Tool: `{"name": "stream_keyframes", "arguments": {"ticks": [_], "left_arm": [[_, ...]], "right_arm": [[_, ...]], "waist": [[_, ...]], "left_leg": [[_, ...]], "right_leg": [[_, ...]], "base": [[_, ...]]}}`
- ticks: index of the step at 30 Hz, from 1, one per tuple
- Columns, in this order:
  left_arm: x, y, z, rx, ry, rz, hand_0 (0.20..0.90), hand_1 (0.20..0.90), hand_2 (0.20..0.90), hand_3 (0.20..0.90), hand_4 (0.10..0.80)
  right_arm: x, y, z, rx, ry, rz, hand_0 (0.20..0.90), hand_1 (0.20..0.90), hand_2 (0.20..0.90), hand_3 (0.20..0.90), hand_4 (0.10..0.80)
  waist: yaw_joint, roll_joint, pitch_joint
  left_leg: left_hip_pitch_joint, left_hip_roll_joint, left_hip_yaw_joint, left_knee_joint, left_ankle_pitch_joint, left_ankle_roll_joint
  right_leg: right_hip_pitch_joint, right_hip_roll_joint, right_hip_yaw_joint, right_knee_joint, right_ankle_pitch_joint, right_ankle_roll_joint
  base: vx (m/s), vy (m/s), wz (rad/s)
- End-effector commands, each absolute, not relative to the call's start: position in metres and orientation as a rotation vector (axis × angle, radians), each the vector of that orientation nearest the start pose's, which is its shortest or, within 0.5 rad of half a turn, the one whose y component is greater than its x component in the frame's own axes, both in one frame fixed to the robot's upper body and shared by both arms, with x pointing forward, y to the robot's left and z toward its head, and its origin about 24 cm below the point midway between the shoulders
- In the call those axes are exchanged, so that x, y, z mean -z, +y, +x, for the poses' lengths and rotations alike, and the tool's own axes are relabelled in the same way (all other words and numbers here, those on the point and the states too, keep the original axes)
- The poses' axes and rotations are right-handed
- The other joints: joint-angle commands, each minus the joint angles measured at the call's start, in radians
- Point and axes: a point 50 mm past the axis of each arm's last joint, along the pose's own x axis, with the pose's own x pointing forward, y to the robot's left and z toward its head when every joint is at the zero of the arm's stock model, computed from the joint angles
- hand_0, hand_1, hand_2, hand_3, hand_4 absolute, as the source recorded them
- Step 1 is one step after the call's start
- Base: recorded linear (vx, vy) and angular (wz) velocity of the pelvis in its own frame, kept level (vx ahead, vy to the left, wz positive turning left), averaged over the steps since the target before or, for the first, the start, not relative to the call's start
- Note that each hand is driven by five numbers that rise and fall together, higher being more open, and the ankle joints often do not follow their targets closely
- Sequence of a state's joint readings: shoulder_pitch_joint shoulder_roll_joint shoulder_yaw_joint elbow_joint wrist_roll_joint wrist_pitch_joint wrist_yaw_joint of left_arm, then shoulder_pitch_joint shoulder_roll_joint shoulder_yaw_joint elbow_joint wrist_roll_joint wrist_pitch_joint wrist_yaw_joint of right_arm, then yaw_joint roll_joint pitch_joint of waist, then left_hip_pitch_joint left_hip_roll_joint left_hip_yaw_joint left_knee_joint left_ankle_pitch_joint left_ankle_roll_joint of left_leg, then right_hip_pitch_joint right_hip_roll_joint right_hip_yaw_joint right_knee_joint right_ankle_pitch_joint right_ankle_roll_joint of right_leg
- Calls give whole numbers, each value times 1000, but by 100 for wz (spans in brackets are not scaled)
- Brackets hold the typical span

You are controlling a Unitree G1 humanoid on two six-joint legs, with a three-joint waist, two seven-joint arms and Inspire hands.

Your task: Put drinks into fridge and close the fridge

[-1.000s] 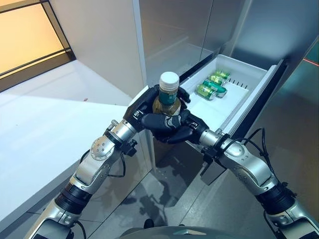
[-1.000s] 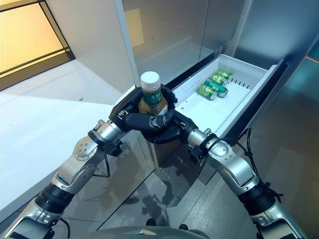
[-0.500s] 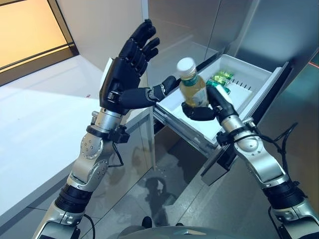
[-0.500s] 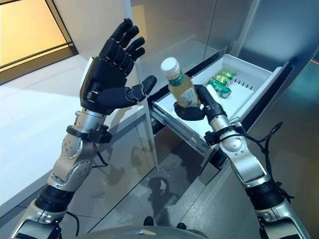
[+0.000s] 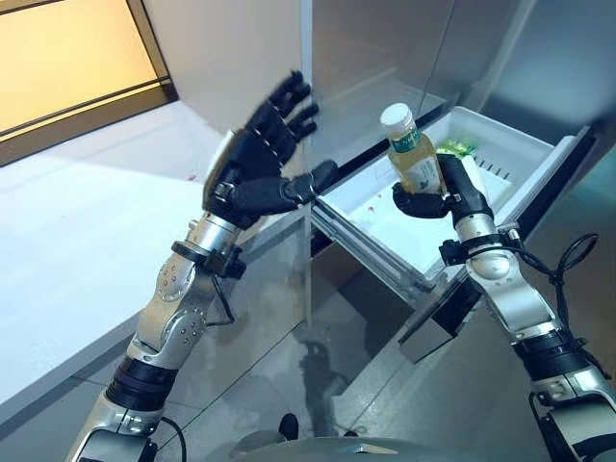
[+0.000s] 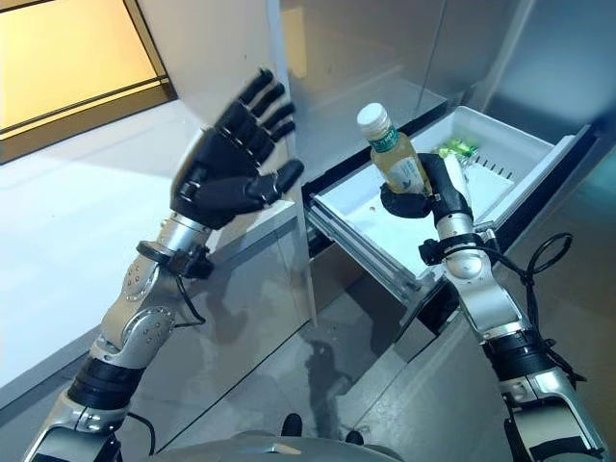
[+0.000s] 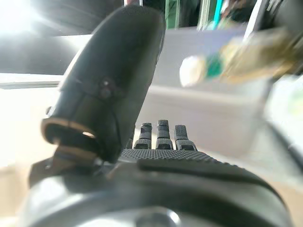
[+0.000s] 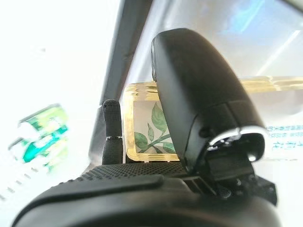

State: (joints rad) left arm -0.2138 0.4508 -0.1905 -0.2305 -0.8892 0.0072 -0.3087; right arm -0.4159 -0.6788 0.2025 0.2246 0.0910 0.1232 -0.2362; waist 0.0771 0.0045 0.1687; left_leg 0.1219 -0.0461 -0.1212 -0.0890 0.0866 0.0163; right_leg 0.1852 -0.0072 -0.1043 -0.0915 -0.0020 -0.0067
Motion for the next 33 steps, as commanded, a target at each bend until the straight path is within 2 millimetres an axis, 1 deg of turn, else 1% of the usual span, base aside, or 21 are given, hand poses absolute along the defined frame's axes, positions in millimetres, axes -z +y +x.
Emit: {"name": "stream_keyframes", "arguments": {"ticks": [1,2,4,5,6,7,8,9,10,13,14,18,19,22,24,26,29,30,33], "left_arm": [[-135,131,256,878,-197,-523,900,900,900,900,800],[-121,127,250,923,-88,-595,900,900,900,900,800],[-97,122,237,992,73,-655,900,900,900,900,800],[-88,119,231,1010,133,-672,900,900,900,900,800],[-72,118,222,1038,213,-659,900,900,900,900,800],[-66,119,218,1051,255,-659,900,900,900,900,800],[-50,119,207,1065,353,-655,900,900,900,900,800],[-40,123,201,1072,410,-630,900,900,900,900,800],[-35,124,199,1072,440,-624,900,900,900,900,800],[-4,137,189,980,606,-566,900,900,900,900,800],[3,141,188,945,633,-542,900,900,900,900,800],[49,165,180,730,779,-394,900,900,900,900,800],[62,170,177,661,805,-329,900,900,900,900,800],[88,186,171,495,872,-257,900,900,900,900,800],[104,198,164,408,895,-213,900,900,900,900,800],[119,208,156,305,932,-152,900,900,900,900,800],[134,221,146,155,1011,-105,900,900,900,900,800],[135,223,145,143,1017,-105,900,900,900,900,800],[143,233,136,12,1083,-132,900,900,900,900,800]], "right_arm": [[-262,-267,337,408,-558,-510,300,300,300,200,100],[-260,-280,341,451,-520,-496,300,300,300,200,100],[-257,-300,346,512,-454,-466,300,300,300,200,100],[-255,-306,347,533,-430,-461,300,300,300,200,100],[-251,-319,349,561,-388,-448,300,300,300,200,100],[-250,-322,349,571,-369,-448,300,300,300,200,100],[-248,-331,351,599,-326,-458,300,300,300,200,100],[-246,-338,351,611,-292,-455,300,300,300,200,100],[-246,-341,351,615,-283,-461,300,300,300,200,100],[-241,-356,353,640,-186,-495,300,300,300,200,100],[-239,-358,353,643,-167,-498,300,300,300,200,100],[-230,-365,354,627,-48,-539,300,300,300,200,100],[-228,-365,355,621,-27,-547,300,300,300,200,100],[-226,-364,357,601,16,-560,300,300,300,200,100],[-226,-362,359,591,21,-569,300,300,300,200,100],[-222,-359,362,566,51,-576,300,300,300,200,100],[-220,-355,366,517,105,-599,300,300,300,200,100],[-221,-355,366,514,105,-602,300,300,300,200,100],[-216,-349,370,470,153,-622,300,300,300,200,100]], "waist": [[29,-41,-120],[40,-39,-117],[57,-33,-109],[62,-31,-107],[70,-26,-105],[73,-24,-103],[79,-17,-99],[83,-12,-95],[85,-10,-94],[94,6,-82],[95,10,-79],[99,19,-55],[100,22,-43],[100,25,-2],[100,26,37],[98,23,75],[93,16,124],[92,15,128],[86,8,152]], "left_leg": [[23,1,11,2,-79,-9],[22,1,7,2,-77,-10],[20,1,-1,2,-74,-11],[19,1,-3,2,-73,-12],[17,2,-8,2,-71,-12],[16,2,-9,2,-71,-13],[20,4,-13,2,-76,-15],[18,4,-14,2,-74,-16],[17,4,-15,2,-73,-16],[7,3,-26,2,-67,-17],[5,3,-28,2,-66,-17],[-15,4,-39,2,-55,-18],[-27,4,-43,5,-52,-17],[-65,1,-52,12,-44,-16],[-93,0,-59,14,-39,-14],[-119,2,-61,15,-35,-14],[-159,7,-59,17,-29,-13],[-163,8,-58,17,-28,-14],[-187,13,-53,19,-25,-15]], "right_leg": [[-15,-25,-9,14,25,37],[-13,-27,-17,14,24,38],[-10,-30,-34,13,25,38],[-10,-30,-38,12,25,39],[-10,-32,-46,12,25,39],[-9,-32,-50,11,25,40],[-5,-32,-55,11,19,40],[-6,-33,-60,11,20,40],[-6,-33,-61,11,20,40],[-15,-35,-72,14,20,41],[-17,-36,-73,16,19,41],[-44,-39,-75,32,14,39],[-58,-39,-74,39,13,36],[-100,-38,-69,52,13,32],[-129,-36,-63,57,15,30],[-158,-33,-54,60,20,28],[-203,-27,-37,65,27,25],[-208,-26,-35,66,27,25],[-236,-20,-24,72,29,21]], "base": [[37,11,26],[28,13,29],[29,16,23],[22,20,18],[21,19,20],[43,21,32],[39,22,28],[33,22,27],[4,25,15],[7,20,15],[18,10,21],[-2,-3,14],[-64,-19,3],[-134,-51,3],[-178,-77,7],[-158,-89,8],[-136,-101,-1],[-81,-83,-2],[-50,-74,-6]]}}
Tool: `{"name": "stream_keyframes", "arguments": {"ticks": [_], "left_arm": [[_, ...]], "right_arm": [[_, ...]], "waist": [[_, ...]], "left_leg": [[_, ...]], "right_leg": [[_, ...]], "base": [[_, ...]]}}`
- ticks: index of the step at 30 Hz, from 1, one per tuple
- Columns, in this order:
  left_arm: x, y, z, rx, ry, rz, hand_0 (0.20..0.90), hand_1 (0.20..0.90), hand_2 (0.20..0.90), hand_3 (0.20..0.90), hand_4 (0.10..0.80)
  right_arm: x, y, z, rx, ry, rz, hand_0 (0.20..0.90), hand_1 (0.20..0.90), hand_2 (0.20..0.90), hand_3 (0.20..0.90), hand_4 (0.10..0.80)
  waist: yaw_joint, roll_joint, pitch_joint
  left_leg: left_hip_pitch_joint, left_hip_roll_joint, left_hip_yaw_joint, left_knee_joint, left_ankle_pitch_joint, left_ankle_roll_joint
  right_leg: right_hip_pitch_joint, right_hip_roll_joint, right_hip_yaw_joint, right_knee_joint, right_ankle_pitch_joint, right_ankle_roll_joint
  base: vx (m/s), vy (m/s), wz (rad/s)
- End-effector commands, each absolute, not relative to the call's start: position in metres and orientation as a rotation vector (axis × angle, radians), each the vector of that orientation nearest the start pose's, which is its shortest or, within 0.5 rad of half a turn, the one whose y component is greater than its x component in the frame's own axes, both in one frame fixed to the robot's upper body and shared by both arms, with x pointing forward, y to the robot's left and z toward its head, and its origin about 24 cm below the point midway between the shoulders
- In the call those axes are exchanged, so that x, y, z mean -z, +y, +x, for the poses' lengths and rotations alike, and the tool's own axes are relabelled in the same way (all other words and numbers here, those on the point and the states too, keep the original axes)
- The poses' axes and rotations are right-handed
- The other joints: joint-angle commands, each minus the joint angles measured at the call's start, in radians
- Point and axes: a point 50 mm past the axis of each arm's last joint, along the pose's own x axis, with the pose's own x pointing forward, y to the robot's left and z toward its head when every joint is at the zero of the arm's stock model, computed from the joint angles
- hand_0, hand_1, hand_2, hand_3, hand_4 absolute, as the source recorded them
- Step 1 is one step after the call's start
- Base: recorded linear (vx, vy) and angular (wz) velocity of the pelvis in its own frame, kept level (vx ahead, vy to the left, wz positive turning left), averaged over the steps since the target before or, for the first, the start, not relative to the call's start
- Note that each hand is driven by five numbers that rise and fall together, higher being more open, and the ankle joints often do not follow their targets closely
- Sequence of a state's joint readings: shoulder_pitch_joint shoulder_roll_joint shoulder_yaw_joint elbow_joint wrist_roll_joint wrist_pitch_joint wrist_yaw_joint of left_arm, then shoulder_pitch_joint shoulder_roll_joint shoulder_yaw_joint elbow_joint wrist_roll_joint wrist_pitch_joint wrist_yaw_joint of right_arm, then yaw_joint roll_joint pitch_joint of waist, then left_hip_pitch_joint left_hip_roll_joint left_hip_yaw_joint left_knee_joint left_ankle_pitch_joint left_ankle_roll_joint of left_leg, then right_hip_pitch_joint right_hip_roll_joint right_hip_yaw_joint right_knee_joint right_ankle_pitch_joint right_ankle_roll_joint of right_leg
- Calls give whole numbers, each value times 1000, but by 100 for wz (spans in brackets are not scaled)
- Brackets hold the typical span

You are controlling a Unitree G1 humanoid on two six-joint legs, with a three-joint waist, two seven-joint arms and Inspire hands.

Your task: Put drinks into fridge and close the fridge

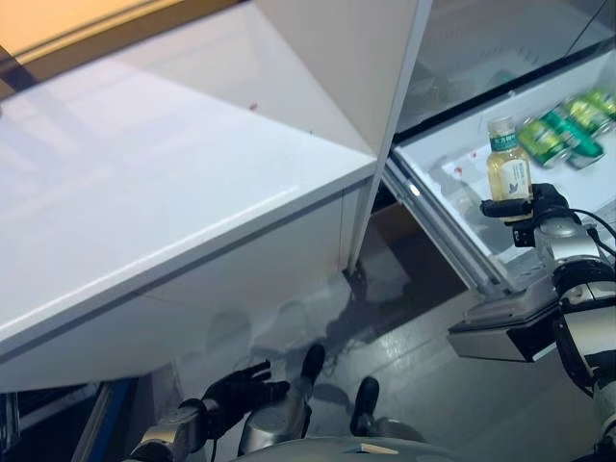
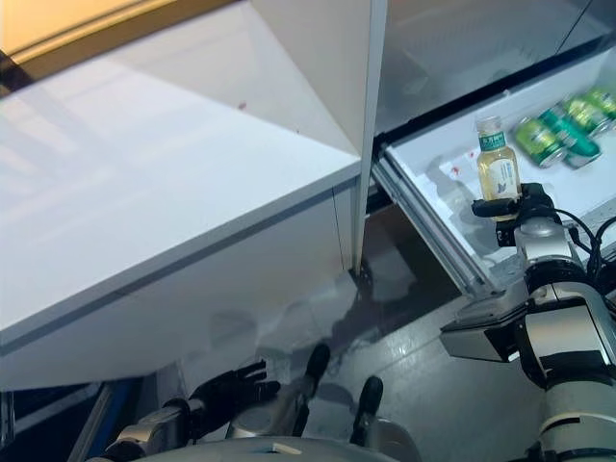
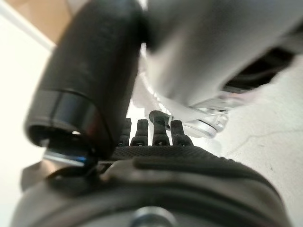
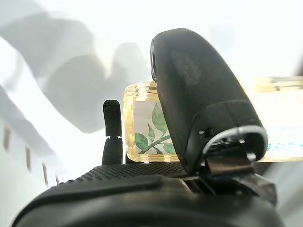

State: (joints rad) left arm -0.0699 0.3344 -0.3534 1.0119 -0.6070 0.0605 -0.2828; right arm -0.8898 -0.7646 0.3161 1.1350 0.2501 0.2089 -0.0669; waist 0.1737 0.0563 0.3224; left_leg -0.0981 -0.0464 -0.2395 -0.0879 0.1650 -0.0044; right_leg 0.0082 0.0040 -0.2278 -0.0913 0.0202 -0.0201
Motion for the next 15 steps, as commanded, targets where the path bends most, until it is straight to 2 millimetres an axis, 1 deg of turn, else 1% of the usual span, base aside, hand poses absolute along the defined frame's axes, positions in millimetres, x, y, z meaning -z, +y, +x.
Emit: {"name": "stream_keyframes", "arguments": {"ticks": [1,3,5,6,8,9,10,13,14,15], "left_arm": [[144,237,135,-24,1093,-140,900,900,900,900,800],[144,241,135,-60,1101,-142,900,900,900,900,800],[142,239,140,-49,1086,-161,900,900,900,900,800],[142,238,142,-47,1081,-165,900,900,900,900,800],[140,237,147,-39,1053,-169,900,900,900,900,800],[140,237,147,-39,1053,-170,900,900,900,900,800],[137,239,152,-31,1039,-164,900,900,900,900,800],[134,240,158,-20,1024,-160,900,900,900,900,800],[132,241,160,-16,1021,-157,900,900,900,900,800],[131,241,163,-8,1014,-154,900,900,900,900,800]], "right_arm": [[-214,-347,372,454,169,-633,300,300,300,200,100],[-213,-344,374,432,193,-657,300,300,300,200,100],[-212,-341,376,398,238,-708,300,300,300,200,100],[-212,-341,376,393,248,-721,300,300,300,200,100],[-211,-344,375,370,311,-814,300,300,300,200,100],[-212,-344,375,370,311,-814,300,300,300,200,100],[-215,-344,375,353,362,-882,300,300,300,200,100],[-217,-347,374,333,445,-934,300,300,300,200,100],[-216,-348,373,326,482,-947,486,486,486,417,317],[-216,-351,371,314,542,-972,900,900,900,900,800]], "waist": [[-13,-46,4],[-14,-48,11],[-15,-49,18],[-15,-49,19],[-13,-48,28],[-13,-48,28],[-9,-49,32],[-6,-52,34],[-4,-53,34],[-1,-55,34]], "left_leg": [[26,15,66,19,-102,4],[15,16,68,20,-101,3],[0,18,73,21,-99,0],[-2,18,73,21,-98,-1],[-12,18,76,23,-95,-2],[-12,18,76,23,-95,-2],[-19,18,77,25,-93,-5],[-22,19,80,26,-91,-8],[-23,19,81,26,-90,-8],[-24,19,82,27,-88,-9]], "right_leg": [[-68,-29,103,74,7,34],[-79,-27,106,73,7,32],[-95,-25,106,75,9,31],[-97,-24,105,75,10,30],[-106,-23,102,76,12,28],[-106,-23,102,76,12,28],[-111,-23,98,77,13,28],[-113,-22,95,78,14,27],[-113,-22,93,79,14,27],[-114,-21,91,79,15,26]], "base": [[-44,-72,-14],[-42,-54,-17],[-51,-34,-10],[-52,-31,-8],[-52,-35,-7],[-51,-38,-4],[-44,-38,-2],[-19,-16,-1],[0,0,0],[0,0,0]]}}
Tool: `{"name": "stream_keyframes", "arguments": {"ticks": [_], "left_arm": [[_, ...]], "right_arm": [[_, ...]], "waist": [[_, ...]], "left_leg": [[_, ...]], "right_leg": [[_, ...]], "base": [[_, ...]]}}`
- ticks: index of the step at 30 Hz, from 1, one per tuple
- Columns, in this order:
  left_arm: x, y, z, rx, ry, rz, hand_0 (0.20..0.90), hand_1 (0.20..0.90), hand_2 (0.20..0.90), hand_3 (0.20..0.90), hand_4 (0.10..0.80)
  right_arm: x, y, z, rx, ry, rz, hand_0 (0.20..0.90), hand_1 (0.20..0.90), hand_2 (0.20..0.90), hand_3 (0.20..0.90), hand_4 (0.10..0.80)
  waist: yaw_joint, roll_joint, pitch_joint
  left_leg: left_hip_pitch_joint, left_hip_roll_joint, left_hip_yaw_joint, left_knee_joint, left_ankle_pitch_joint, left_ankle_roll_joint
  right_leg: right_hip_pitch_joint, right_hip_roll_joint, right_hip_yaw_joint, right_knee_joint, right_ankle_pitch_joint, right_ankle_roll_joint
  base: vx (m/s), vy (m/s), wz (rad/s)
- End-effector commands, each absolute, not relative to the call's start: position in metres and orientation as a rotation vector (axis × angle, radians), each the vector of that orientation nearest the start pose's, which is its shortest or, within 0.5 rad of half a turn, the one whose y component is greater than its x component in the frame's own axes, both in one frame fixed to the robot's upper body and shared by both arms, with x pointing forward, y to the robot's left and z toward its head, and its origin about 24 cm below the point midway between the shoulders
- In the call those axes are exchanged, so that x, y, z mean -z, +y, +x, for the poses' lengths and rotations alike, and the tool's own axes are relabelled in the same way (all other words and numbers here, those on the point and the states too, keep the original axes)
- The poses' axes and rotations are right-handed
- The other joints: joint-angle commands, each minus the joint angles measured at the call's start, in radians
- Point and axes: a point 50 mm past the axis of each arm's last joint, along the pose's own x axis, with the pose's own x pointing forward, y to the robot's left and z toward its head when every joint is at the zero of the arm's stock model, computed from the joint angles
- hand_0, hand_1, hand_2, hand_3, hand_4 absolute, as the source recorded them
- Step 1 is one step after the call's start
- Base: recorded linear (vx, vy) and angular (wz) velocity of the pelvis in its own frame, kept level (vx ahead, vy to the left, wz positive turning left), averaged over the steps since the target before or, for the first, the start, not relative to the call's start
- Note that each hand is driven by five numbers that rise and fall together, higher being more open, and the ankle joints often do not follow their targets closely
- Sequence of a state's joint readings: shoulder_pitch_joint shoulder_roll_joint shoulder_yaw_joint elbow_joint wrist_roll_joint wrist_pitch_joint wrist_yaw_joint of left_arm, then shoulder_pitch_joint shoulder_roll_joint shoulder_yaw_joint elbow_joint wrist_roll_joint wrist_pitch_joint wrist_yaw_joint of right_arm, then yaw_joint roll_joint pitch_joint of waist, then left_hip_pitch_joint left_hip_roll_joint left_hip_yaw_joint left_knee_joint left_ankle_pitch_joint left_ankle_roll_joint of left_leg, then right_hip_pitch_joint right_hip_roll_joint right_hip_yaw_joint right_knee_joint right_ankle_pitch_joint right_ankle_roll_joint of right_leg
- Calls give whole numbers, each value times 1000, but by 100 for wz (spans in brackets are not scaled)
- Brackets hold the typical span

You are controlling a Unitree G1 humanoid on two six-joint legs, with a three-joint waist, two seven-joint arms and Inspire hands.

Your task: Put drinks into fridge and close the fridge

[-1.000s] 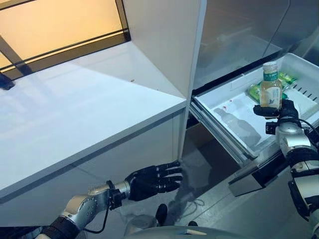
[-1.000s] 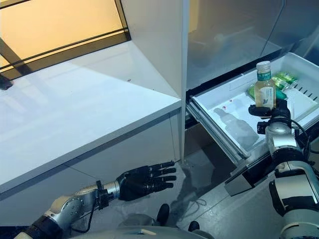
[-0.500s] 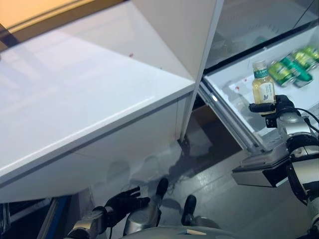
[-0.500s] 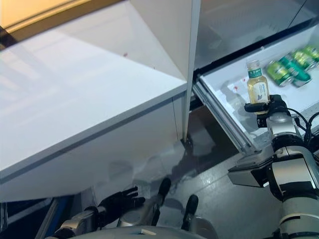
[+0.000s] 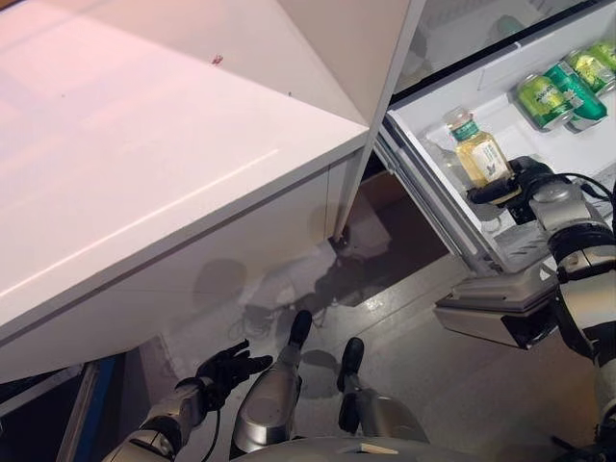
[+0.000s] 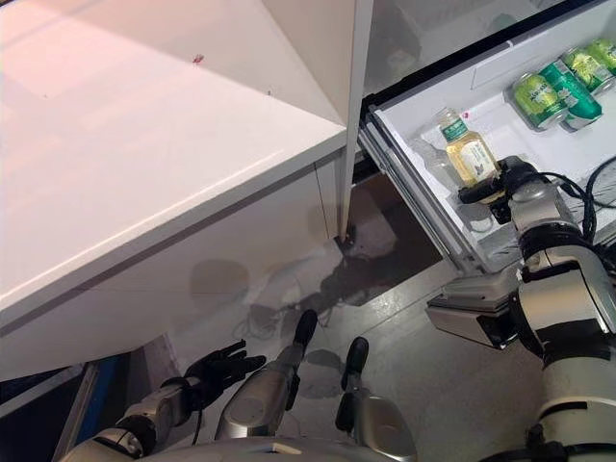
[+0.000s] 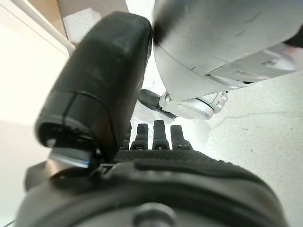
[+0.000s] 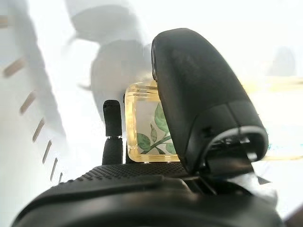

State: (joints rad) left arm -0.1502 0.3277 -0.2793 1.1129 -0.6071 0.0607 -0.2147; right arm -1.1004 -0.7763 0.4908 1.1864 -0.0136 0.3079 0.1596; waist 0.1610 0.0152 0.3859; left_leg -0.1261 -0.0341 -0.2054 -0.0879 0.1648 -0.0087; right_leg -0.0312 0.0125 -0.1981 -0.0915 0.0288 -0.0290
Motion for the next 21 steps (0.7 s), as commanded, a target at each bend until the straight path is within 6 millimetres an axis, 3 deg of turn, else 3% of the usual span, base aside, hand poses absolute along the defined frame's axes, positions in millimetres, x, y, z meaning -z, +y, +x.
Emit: {"name": "stream_keyframes", "arguments": {"ticks": [1,9,16,21], "left_arm": [[130,241,164,-2,1013,-149,900,900,900,900,800],[127,241,169,19,1016,-120,900,900,900,900,800],[128,243,167,15,1020,-110,900,900,900,900,800],[129,244,163,13,1027,-98,900,900,900,900,800]], "right_arm": [[-217,-351,371,307,566,-979,900,900,900,900,800],[-223,-345,374,270,610,-963,900,900,900,900,800],[-233,-334,380,230,485,-863,900,900,900,900,800],[-244,-327,383,217,382,-882,900,900,900,900,800]], "waist": [[13,-14,-31],[25,-25,-42],[21,-39,-67],[12,-52,-88]], "left_leg": [[5,7,48,27,-88,-5],[11,8,51,26,-86,-9],[31,8,56,15,-87,-10],[43,8,67,10,-91,-11]], "right_leg": [[-74,-29,60,81,6,34],[-65,-27,52,84,3,31],[-50,-27,52,78,4,33],[-42,-28,57,74,5,37]], "base": [[0,0,0],[0,0,0],[-8,12,0],[-26,44,-2]]}}
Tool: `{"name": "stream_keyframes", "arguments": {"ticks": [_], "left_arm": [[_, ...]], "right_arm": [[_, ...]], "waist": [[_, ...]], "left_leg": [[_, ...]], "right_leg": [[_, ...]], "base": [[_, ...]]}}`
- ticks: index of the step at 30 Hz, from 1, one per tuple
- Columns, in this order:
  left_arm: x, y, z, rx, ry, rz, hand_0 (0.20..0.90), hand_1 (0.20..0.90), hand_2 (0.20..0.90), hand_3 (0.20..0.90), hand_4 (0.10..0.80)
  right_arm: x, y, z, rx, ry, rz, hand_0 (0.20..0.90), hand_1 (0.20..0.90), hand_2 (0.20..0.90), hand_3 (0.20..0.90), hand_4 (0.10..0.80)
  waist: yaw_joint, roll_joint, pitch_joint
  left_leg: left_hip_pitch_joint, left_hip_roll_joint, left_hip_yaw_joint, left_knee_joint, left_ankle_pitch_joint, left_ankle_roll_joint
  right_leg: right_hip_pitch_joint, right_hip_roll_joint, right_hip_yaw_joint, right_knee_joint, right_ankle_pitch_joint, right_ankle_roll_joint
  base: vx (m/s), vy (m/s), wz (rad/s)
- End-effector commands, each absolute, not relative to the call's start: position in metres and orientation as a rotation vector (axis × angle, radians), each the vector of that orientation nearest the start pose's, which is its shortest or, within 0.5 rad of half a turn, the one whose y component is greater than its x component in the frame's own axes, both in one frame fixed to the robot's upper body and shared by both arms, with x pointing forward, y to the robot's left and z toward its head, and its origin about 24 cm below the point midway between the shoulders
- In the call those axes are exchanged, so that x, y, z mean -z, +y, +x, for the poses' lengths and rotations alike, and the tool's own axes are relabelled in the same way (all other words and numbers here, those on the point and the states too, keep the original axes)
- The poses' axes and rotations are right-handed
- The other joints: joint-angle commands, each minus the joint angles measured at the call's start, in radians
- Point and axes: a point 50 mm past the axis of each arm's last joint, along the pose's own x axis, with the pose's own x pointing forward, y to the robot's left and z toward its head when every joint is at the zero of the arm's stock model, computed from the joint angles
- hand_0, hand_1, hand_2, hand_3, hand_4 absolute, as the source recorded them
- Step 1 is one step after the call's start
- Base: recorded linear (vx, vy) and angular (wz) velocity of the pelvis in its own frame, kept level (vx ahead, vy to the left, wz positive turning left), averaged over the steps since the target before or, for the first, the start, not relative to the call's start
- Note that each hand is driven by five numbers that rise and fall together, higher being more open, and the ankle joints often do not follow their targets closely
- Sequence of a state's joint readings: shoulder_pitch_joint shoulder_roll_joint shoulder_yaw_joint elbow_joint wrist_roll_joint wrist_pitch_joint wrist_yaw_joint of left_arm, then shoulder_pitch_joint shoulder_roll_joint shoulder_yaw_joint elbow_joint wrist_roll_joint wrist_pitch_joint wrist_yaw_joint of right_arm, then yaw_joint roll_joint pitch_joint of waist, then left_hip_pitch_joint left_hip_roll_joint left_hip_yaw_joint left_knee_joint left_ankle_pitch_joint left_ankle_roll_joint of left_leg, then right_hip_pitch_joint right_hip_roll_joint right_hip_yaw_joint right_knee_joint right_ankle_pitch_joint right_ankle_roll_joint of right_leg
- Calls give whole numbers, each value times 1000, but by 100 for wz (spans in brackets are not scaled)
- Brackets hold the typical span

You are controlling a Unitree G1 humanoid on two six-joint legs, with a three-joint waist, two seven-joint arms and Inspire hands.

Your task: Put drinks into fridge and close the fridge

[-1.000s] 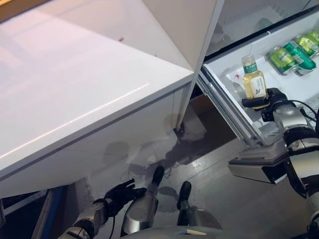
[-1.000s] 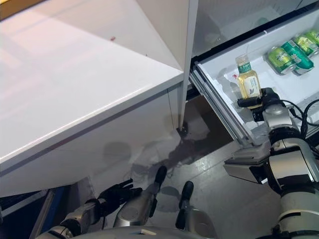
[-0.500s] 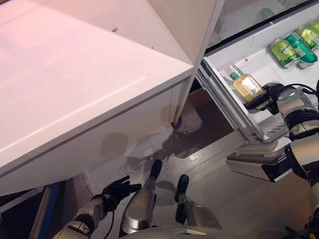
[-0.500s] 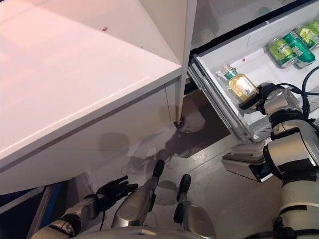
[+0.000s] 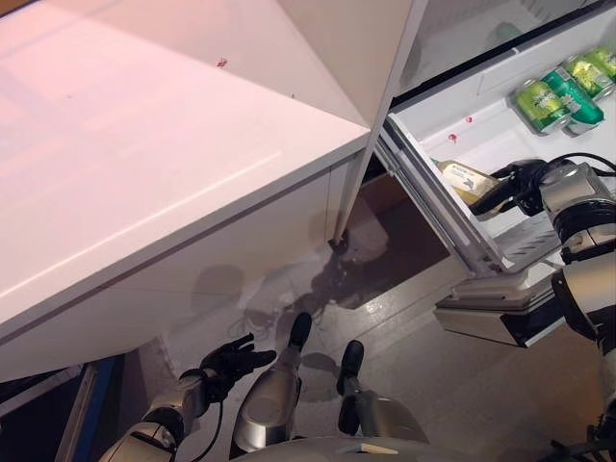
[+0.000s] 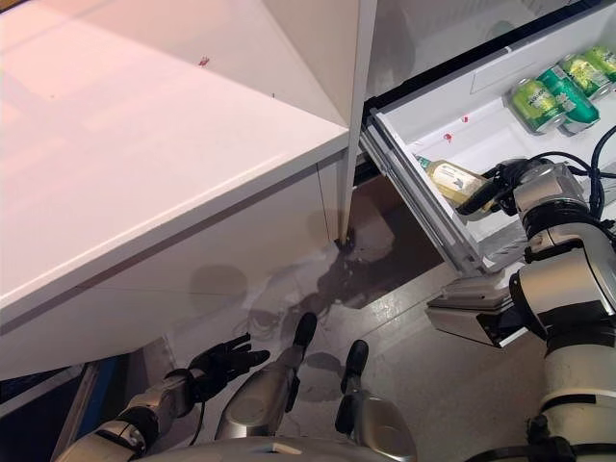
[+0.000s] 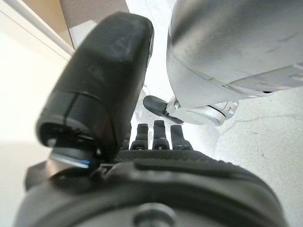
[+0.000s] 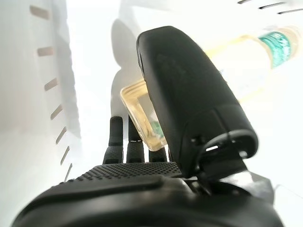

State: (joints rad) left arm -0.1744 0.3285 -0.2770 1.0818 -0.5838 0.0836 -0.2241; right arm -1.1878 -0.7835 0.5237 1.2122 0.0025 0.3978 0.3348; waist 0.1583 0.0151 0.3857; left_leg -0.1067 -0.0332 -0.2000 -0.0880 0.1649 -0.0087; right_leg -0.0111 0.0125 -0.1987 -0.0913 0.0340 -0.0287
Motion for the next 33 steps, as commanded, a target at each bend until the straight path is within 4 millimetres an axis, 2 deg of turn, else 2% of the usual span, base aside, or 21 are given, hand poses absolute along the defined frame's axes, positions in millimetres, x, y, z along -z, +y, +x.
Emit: {"name": "stream_keyframes", "arguments": {"ticks": [1,7,9,13,14,17,18,20,24,25,26,28,29,30,33], "left_arm": [[131,245,159,6,1040,-91,900,900,900,900,800],[135,247,149,-5,1080,-64,900,900,900,900,800],[137,244,146,-13,1092,-73,900,900,900,900,800],[140,240,142,-16,1099,-82,900,900,900,900,800],[142,237,139,-15,1107,-86,900,900,900,900,800],[146,237,131,-19,1133,-88,900,900,900,900,800],[148,237,126,-20,1152,-89,900,900,900,900,800],[150,237,121,-21,1170,-87,900,900,900,900,800],[156,233,108,-3,1231,-81,900,900,900,900,800],[156,233,107,-2,1235,-78,900,900,900,900,800],[158,231,102,5,1257,-73,900,900,900,900,800],[160,230,96,13,1278,-71,900,900,900,900,800],[160,229,95,15,1281,-70,900,900,900,900,800],[161,227,91,26,1294,-63,900,900,900,900,800],[163,225,87,43,1304,-57,900,900,900,900,800]], "right_arm": [[-250,-323,383,203,335,-897,900,900,900,900,800],[-269,-306,378,142,165,-1019,900,900,900,900,800],[-282,-297,371,134,39,-1068,900,900,900,900,800],[-292,-292,359,166,-122,-1071,900,900,900,900,800],[-300,-288,351,198,-249,-1049,900,900,900,900,800],[-301,-292,339,241,-341,-984,900,900,900,900,800],[-301,-294,332,283,-424,-934,900,900,900,900,800],[-299,-297,327,315,-466,-825,900,900,900,900,800],[-272,-311,321,447,-542,-393,900,900,900,900,800],[-270,-313,320,457,-538,-366,900,900,900,900,800],[-252,-318,319,503,-532,-218,900,900,900,900,800],[-233,-322,317,567,-524,-103,900,900,900,900,800],[-230,-323,317,574,-521,-90,900,900,900,900,800],[-215,-324,315,617,-516,-6,900,900,900,900,800],[-195,-327,313,679,-492,78,900,900,900,900,800]], "waist": [[5,-63,-102],[-34,-94,-154],[-66,-100,-190],[-96,-103,-231],[-109,-100,-251],[-124,-99,-279],[-133,-94,-293],[-138,-93,-302],[-146,-78,-313],[-146,-78,-313],[-146,-72,-311],[-142,-67,-302],[-141,-67,-300],[-136,-63,-283],[-127,-58,-252]], "left_leg": [[33,7,71,8,-94,-11],[66,3,97,6,-111,-6],[92,1,115,5,-121,-2],[122,-2,133,2,-134,5],[134,-5,143,3,-141,7],[153,-9,154,5,-151,12],[164,-11,160,5,-159,16],[172,-12,166,8,-166,18],[195,-19,170,22,-188,28],[196,-19,170,24,-190,29],[200,-23,171,40,-202,34],[202,-30,169,77,-227,44],[203,-31,169,82,-230,46],[199,-39,164,129,-251,55],[190,-48,151,184,-275,66]], "right_leg": [[-56,-28,63,72,1,39],[-33,-30,94,66,4,49],[-15,-31,120,60,7,55],[6,-31,147,49,13,62],[18,-34,159,41,17,67],[33,-37,173,34,21,74],[41,-40,183,30,22,78],[48,-43,192,29,21,81],[61,-55,209,49,9,87],[62,-56,210,51,8,87],[66,-63,211,63,2,88],[69,-73,212,90,-11,89],[70,-74,212,93,-13,88],[71,-81,208,124,-24,85],[74,-85,203,160,-38,79]], "base": [[-38,58,-3],[-18,84,-11],[17,142,-27],[19,93,-25],[13,64,-19],[65,74,-28],[86,91,-24],[56,60,-22],[80,35,-22],[92,9,-15],[105,3,-16],[114,-6,-12],[121,-27,-5],[108,-30,-3],[101,-41,1]]}}
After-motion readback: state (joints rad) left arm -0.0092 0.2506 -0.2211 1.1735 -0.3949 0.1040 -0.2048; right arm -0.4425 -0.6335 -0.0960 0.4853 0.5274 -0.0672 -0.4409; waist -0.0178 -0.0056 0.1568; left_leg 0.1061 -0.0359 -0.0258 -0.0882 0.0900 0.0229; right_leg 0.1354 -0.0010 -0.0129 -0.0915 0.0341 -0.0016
